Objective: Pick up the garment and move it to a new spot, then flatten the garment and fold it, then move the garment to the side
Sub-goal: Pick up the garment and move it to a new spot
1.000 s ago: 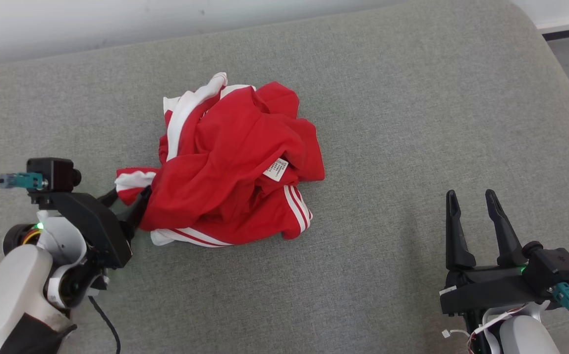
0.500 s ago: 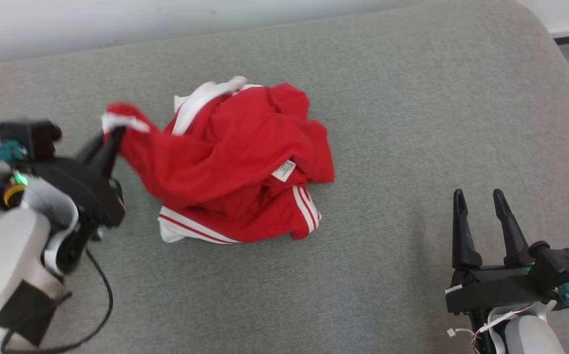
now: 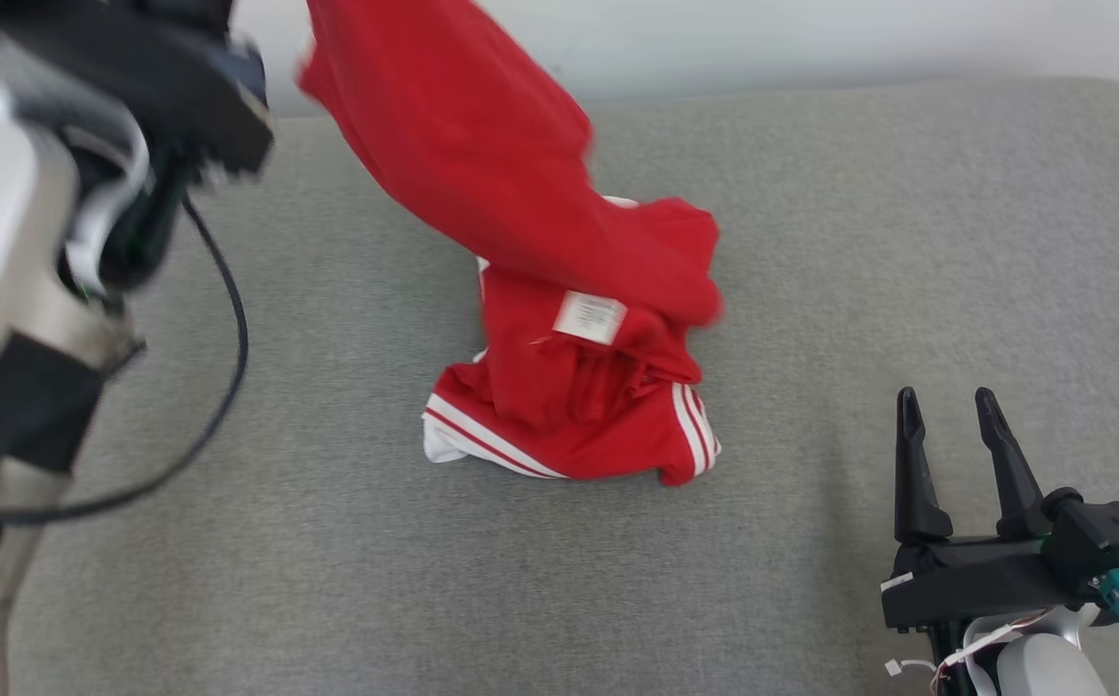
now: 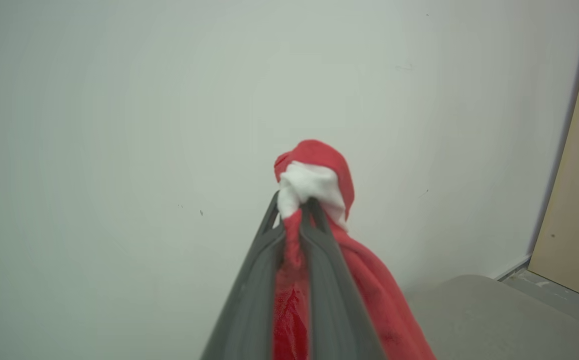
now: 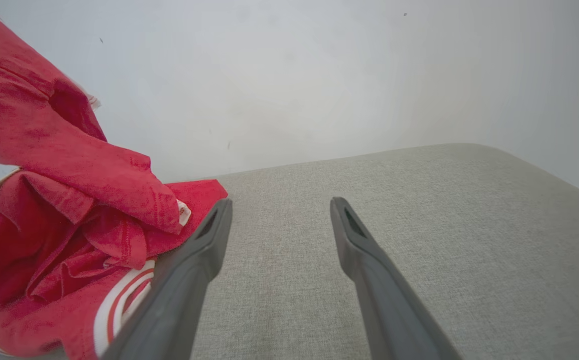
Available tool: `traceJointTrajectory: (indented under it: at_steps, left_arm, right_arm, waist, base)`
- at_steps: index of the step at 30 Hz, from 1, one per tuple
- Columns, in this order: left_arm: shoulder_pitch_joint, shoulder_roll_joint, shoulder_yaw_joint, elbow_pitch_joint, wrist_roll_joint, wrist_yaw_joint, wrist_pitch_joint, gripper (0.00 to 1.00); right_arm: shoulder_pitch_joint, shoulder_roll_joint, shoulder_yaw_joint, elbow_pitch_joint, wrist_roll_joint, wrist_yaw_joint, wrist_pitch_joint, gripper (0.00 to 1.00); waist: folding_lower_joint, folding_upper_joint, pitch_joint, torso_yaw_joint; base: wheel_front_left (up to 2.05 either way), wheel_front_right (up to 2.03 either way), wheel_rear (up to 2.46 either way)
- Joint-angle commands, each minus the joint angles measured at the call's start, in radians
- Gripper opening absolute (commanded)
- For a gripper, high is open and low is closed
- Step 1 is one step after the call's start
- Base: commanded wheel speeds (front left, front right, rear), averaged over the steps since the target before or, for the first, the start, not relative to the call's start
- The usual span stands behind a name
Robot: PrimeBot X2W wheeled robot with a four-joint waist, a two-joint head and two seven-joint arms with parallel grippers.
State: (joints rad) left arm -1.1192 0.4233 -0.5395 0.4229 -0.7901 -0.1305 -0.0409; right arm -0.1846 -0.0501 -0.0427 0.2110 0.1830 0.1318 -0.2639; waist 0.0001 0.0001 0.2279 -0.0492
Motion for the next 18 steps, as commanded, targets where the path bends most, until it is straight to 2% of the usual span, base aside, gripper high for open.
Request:
traceJointTrajectory:
  at_steps: [1,9,18]
  left_arm:
    - [-0.048,-0.006,0.010,-0.009,0.007,0.005,0.002,0.00]
    - [-0.231,-0.003,0.051,-0.036,0.000,0.009,0.025,0.00]
    - [-0.217,0.031,0.062,-0.025,0.002,0.017,0.013,0.00]
  right_arm:
    - [0.009,0.000,0.003,0.002,0.004,-0.002,-0.001,1.00]
    - [0.024,0.000,0.005,0.005,0.008,-0.002,-0.001,1.00]
    - [0.033,0.000,0.001,0.003,-0.009,-0.002,-0.001,1.00]
  waist:
    - [-0.0001,-0.0001,-0.027,0.035]
    - [-0.0001,-0.0001,-0.035,0.058]
    - [-0.0001,-0.0001,-0.044,0.081]
  base:
    - [0.00,0.00,0.00]
    - [0.00,0.00,0.00]
    - [0.00,0.00,0.00]
